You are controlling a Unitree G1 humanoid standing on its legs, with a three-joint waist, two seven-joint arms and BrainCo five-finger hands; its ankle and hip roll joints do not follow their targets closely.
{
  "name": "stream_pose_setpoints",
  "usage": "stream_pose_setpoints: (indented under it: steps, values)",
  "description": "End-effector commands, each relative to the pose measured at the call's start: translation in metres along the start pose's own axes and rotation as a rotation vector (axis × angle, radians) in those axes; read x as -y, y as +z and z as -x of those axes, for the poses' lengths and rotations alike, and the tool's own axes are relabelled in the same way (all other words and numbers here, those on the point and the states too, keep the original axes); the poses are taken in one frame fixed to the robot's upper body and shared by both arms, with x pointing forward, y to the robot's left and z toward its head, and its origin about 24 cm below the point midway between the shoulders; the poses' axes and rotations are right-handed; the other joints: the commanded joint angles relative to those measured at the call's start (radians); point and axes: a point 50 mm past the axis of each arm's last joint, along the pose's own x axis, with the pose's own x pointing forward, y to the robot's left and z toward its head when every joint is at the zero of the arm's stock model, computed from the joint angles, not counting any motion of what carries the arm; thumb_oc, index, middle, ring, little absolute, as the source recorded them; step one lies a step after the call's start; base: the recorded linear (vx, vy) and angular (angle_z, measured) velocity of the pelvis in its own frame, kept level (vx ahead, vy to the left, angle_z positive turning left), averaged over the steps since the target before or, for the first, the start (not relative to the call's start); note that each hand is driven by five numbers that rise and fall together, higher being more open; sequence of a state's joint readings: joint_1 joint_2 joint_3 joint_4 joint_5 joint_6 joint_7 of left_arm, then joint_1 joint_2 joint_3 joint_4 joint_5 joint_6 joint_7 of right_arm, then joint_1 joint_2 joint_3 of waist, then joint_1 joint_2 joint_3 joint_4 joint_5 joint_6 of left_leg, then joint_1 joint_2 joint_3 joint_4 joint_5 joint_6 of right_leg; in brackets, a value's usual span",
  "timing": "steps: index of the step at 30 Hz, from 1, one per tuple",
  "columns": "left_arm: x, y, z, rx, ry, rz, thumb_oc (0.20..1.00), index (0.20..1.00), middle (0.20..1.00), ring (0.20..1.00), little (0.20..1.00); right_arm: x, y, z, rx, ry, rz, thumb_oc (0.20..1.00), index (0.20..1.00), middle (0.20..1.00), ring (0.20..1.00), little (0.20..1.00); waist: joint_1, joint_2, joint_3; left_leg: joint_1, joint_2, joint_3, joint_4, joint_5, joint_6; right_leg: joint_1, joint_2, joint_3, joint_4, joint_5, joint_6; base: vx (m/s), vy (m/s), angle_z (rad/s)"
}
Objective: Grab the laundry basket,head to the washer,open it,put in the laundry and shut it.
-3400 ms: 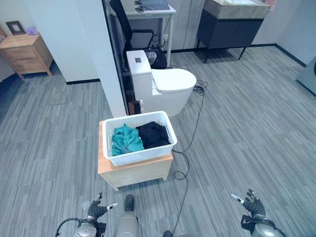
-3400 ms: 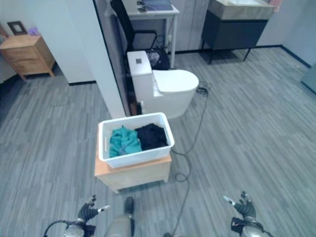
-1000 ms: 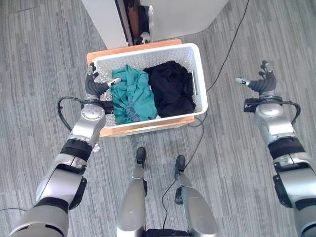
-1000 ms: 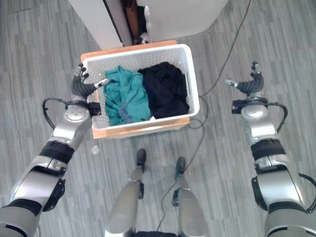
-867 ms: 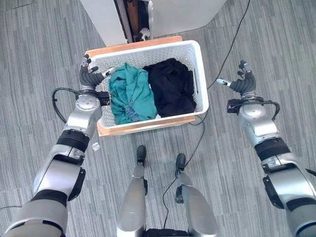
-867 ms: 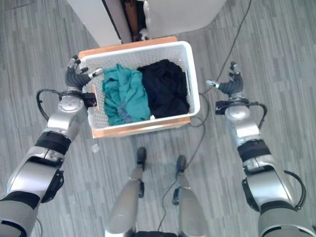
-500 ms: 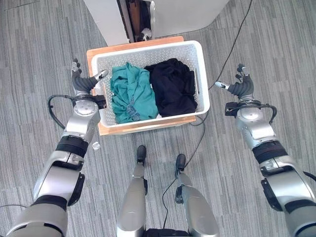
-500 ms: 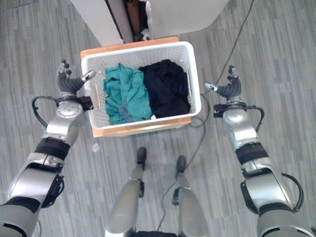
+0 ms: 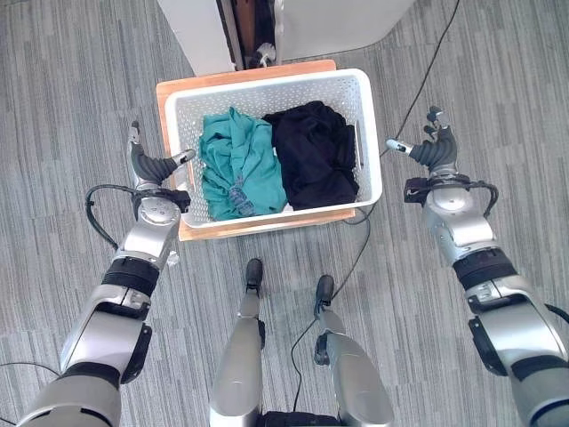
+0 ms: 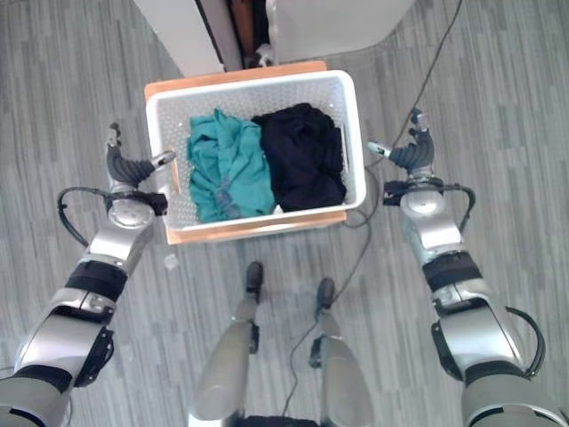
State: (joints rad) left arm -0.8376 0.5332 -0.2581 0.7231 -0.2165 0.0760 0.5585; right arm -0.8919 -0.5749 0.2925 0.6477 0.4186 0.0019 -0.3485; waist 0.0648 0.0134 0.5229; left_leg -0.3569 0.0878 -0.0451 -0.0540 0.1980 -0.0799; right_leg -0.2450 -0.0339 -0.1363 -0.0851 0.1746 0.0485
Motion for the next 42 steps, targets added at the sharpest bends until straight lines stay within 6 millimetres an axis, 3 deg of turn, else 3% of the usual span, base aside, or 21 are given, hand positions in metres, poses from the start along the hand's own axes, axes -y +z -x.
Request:
stream_pose_setpoints:
  steps: [1,15,24,30,37,42]
  values:
    - [-0.007,0.032,-0.019,0.076,0.034,-0.05,1.0,1.0,1.0,1.0,1.0,0.007,0.041,-0.01,0.148,-0.037,-0.046,1.0,1.0,1.0,1.0,1.0,0.0,-0.036,-0.008,-0.032,-0.036,0.021,0.093,-0.118,0.05,-0.073,-0.077,0.023,0.159,-0.12,0.029,0.0,0.0,0.0]
    - [-0.019,0.047,-0.035,0.091,0.056,-0.211,1.0,1.0,1.0,1.0,1.0,-0.01,0.064,-0.017,0.188,0.016,-0.057,1.0,1.0,1.0,1.0,1.0,-0.002,-0.04,-0.003,-0.065,-0.038,0.021,0.101,-0.118,0.051,-0.102,-0.079,0.024,0.15,-0.107,0.034,0.0,0.0,0.0]
    - [-0.026,0.053,-0.043,0.083,0.042,-0.29,1.0,1.0,1.0,1.0,1.0,-0.037,0.073,-0.02,0.161,0.092,-0.088,1.0,1.0,1.0,1.0,1.0,0.007,-0.038,-0.003,-0.085,-0.039,0.024,0.107,-0.117,0.052,-0.118,-0.078,0.029,0.14,-0.095,0.036,0.0,0.0,0.0]
    - [-0.018,0.052,-0.041,0.061,0.014,-0.28,1.0,1.0,1.0,1.0,1.0,-0.063,0.059,-0.015,0.077,0.128,-0.152,1.0,1.0,1.0,1.0,1.0,0.01,-0.033,-0.003,-0.089,-0.042,0.021,0.112,-0.119,0.052,-0.118,-0.078,0.028,0.14,-0.096,0.034,0.0,0.0,0.0]
    - [0.001,0.052,-0.031,0.07,-0.001,-0.242,1.0,1.0,1.0,1.0,1.0,-0.073,0.028,-0.007,-0.103,-0.019,-0.4,1.0,1.0,1.0,1.0,1.0,0.018,-0.014,-0.003,-0.096,-0.053,0.015,0.105,-0.119,0.055,-0.119,-0.083,0.018,0.137,-0.1,0.033,0.0,0.003,0.0]
    - [0.013,0.053,-0.021,0.096,-0.009,-0.205,1.0,1.0,1.0,1.0,1.0,-0.07,0.023,0.004,-0.107,-0.155,-0.602,1.0,1.0,1.0,1.0,1.0,0.025,0.009,-0.003,-0.092,-0.064,0.007,0.102,-0.128,0.061,-0.111,-0.091,0.015,0.136,-0.106,0.037,0.01,0.027,0.01]
